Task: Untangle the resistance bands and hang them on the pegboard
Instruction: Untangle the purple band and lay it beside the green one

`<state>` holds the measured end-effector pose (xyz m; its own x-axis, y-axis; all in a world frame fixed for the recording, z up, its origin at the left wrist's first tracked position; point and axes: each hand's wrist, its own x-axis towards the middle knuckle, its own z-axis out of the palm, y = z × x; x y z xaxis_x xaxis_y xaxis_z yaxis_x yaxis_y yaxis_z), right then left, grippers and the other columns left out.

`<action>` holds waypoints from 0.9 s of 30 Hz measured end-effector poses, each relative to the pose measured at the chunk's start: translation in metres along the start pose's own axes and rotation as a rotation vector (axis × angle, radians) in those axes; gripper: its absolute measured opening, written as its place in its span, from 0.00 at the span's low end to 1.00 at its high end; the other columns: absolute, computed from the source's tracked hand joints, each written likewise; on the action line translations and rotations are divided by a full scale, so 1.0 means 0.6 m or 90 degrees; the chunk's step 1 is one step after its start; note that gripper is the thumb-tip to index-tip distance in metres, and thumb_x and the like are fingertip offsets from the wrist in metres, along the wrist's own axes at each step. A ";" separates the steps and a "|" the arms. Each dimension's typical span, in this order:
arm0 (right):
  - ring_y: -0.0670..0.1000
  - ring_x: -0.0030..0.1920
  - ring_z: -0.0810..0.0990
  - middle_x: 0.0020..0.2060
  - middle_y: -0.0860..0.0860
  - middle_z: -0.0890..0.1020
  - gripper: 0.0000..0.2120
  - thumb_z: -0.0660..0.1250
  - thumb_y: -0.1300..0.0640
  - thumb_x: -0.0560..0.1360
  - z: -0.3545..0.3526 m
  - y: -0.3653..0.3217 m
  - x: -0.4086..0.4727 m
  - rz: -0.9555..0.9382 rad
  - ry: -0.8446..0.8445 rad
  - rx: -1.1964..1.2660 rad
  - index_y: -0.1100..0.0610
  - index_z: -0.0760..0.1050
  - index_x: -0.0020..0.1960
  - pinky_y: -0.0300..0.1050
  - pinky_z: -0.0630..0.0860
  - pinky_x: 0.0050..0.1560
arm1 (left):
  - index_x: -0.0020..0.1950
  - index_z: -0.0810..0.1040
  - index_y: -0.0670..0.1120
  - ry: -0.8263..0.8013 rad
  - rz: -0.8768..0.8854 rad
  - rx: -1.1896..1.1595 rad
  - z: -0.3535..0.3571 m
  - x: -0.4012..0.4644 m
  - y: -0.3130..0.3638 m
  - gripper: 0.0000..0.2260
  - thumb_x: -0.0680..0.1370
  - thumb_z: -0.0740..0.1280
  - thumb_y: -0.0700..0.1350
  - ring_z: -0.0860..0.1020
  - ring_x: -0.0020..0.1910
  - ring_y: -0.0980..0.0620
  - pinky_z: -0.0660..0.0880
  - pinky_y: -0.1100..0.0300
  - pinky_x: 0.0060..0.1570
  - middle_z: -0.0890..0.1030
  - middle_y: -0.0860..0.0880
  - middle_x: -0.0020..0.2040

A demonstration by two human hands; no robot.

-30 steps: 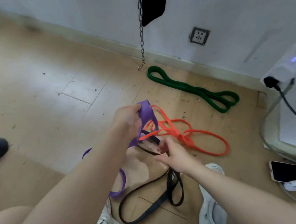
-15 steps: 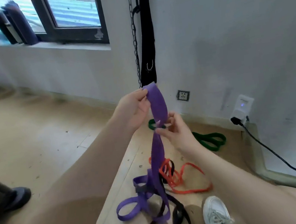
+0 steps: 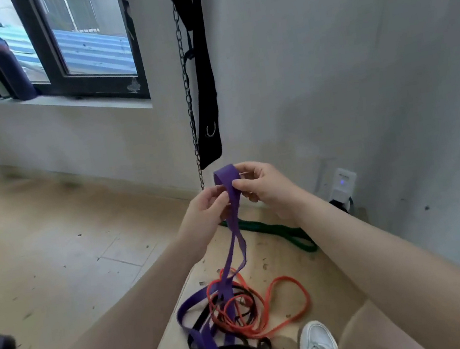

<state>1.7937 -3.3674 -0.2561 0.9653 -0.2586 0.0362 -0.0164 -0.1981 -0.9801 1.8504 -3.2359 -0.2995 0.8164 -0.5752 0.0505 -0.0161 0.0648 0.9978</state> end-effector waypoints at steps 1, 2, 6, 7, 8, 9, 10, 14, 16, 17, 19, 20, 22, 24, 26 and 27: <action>0.39 0.34 0.77 0.39 0.49 0.80 0.10 0.64 0.65 0.76 0.003 0.001 -0.002 -0.011 0.011 -0.001 0.60 0.76 0.57 0.30 0.71 0.36 | 0.57 0.76 0.42 0.004 0.005 -0.015 -0.002 -0.003 -0.002 0.09 0.81 0.59 0.42 0.79 0.49 0.41 0.77 0.49 0.54 0.82 0.41 0.49; 0.38 0.37 0.78 0.41 0.49 0.80 0.09 0.65 0.65 0.76 0.005 0.002 -0.002 -0.022 0.029 0.001 0.60 0.76 0.56 0.29 0.71 0.38 | 0.56 0.76 0.41 -0.004 0.009 -0.033 -0.003 -0.007 -0.003 0.09 0.81 0.58 0.41 0.79 0.47 0.43 0.78 0.51 0.52 0.82 0.41 0.48; 0.44 0.57 0.74 0.59 0.51 0.72 0.04 0.70 0.61 0.73 0.005 0.015 0.007 -0.045 0.129 -0.042 0.55 0.75 0.42 0.32 0.69 0.54 | 0.53 0.78 0.44 -0.043 0.058 0.012 -0.005 -0.013 -0.013 0.07 0.80 0.61 0.40 0.81 0.46 0.50 0.79 0.58 0.49 0.83 0.46 0.46; 0.47 0.62 0.71 0.64 0.50 0.71 0.06 0.70 0.60 0.73 0.004 0.022 0.009 -0.042 0.134 -0.045 0.54 0.74 0.39 0.38 0.67 0.60 | 0.52 0.78 0.46 -0.011 0.075 0.035 -0.004 -0.011 -0.018 0.07 0.78 0.63 0.38 0.80 0.46 0.50 0.78 0.60 0.48 0.83 0.47 0.46; 0.48 0.63 0.71 0.64 0.49 0.72 0.06 0.69 0.60 0.73 0.003 0.029 0.009 -0.039 0.129 -0.032 0.55 0.74 0.39 0.43 0.66 0.63 | 0.50 0.79 0.46 0.031 0.091 0.045 -0.002 -0.008 -0.021 0.07 0.77 0.64 0.37 0.80 0.46 0.51 0.78 0.63 0.46 0.82 0.46 0.46; 0.48 0.60 0.73 0.61 0.49 0.75 0.05 0.69 0.59 0.74 0.004 0.035 0.007 -0.041 0.120 -0.019 0.56 0.74 0.40 0.45 0.68 0.63 | 0.49 0.79 0.47 0.074 0.108 0.063 0.000 -0.005 -0.025 0.07 0.76 0.65 0.36 0.79 0.45 0.52 0.76 0.67 0.45 0.81 0.46 0.47; 0.47 0.54 0.76 0.54 0.49 0.79 0.04 0.68 0.59 0.75 0.005 0.039 0.005 -0.048 0.116 -0.013 0.58 0.74 0.43 0.45 0.71 0.59 | 0.47 0.80 0.48 0.111 0.129 0.095 0.001 -0.001 -0.029 0.07 0.76 0.66 0.37 0.78 0.46 0.53 0.74 0.70 0.44 0.79 0.45 0.49; 0.47 0.40 0.80 0.37 0.50 0.80 0.06 0.66 0.63 0.75 0.008 0.045 0.007 -0.072 0.141 0.088 0.57 0.70 0.44 0.39 0.80 0.42 | 0.49 0.74 0.50 0.169 0.133 0.121 0.003 0.019 -0.034 0.07 0.74 0.69 0.40 0.74 0.59 0.53 0.71 0.65 0.56 0.75 0.50 0.58; 0.49 0.39 0.83 0.36 0.51 0.82 0.09 0.67 0.63 0.75 0.008 0.044 0.012 -0.064 0.149 0.148 0.55 0.67 0.48 0.40 0.80 0.39 | 0.55 0.70 0.50 0.134 0.091 0.025 0.007 0.023 -0.030 0.11 0.76 0.67 0.39 0.77 0.57 0.53 0.75 0.62 0.53 0.78 0.48 0.56; 0.49 0.40 0.83 0.38 0.51 0.83 0.11 0.67 0.63 0.75 0.009 0.043 0.013 -0.060 0.145 0.164 0.53 0.66 0.52 0.40 0.80 0.39 | 0.58 0.70 0.49 0.111 0.079 0.016 0.008 0.024 -0.028 0.11 0.77 0.65 0.40 0.79 0.53 0.53 0.77 0.62 0.51 0.81 0.48 0.53; 0.47 0.39 0.84 0.38 0.50 0.84 0.14 0.66 0.63 0.76 0.011 0.040 0.017 -0.052 0.135 0.185 0.51 0.67 0.57 0.39 0.79 0.38 | 0.60 0.73 0.48 0.070 0.083 0.046 0.010 0.024 -0.029 0.09 0.80 0.61 0.41 0.81 0.48 0.54 0.78 0.59 0.50 0.83 0.50 0.48; 0.46 0.38 0.84 0.36 0.48 0.84 0.12 0.65 0.63 0.76 0.011 0.038 0.018 -0.053 0.135 0.201 0.52 0.70 0.56 0.39 0.79 0.37 | 0.57 0.75 0.49 0.053 0.088 0.059 0.009 0.023 -0.031 0.08 0.80 0.61 0.42 0.81 0.47 0.56 0.78 0.59 0.50 0.83 0.52 0.46; 0.45 0.35 0.83 0.33 0.46 0.84 0.06 0.64 0.65 0.76 0.010 0.038 0.023 -0.056 0.141 0.243 0.56 0.75 0.50 0.40 0.80 0.36 | 0.54 0.75 0.52 0.016 0.087 0.073 0.005 0.017 -0.039 0.08 0.80 0.61 0.41 0.80 0.45 0.59 0.77 0.63 0.46 0.82 0.53 0.47; 0.44 0.35 0.83 0.34 0.47 0.83 0.05 0.64 0.65 0.76 0.011 0.039 0.026 -0.046 0.150 0.274 0.56 0.75 0.49 0.40 0.81 0.38 | 0.55 0.75 0.52 -0.027 0.067 0.080 -0.002 0.008 -0.054 0.10 0.78 0.62 0.38 0.80 0.45 0.58 0.76 0.66 0.44 0.81 0.51 0.48; 0.44 0.36 0.83 0.36 0.47 0.83 0.04 0.65 0.63 0.76 0.012 0.043 0.030 -0.042 0.148 0.273 0.57 0.74 0.51 0.41 0.80 0.40 | 0.55 0.74 0.52 -0.039 0.045 0.082 -0.009 -0.001 -0.070 0.12 0.78 0.63 0.37 0.80 0.46 0.55 0.77 0.65 0.44 0.82 0.49 0.49; 0.44 0.39 0.83 0.38 0.47 0.83 0.05 0.65 0.62 0.77 0.014 0.047 0.033 -0.042 0.129 0.268 0.56 0.74 0.52 0.41 0.80 0.42 | 0.55 0.75 0.52 -0.030 0.034 0.075 -0.013 -0.003 -0.075 0.12 0.78 0.62 0.36 0.80 0.46 0.54 0.77 0.65 0.43 0.82 0.48 0.49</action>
<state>1.8147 -3.3701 -0.2850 0.8900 -0.4455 0.0974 0.1905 0.1690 -0.9670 1.8541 -3.2314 -0.3448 0.7842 -0.6120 0.1022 -0.1285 0.0010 0.9917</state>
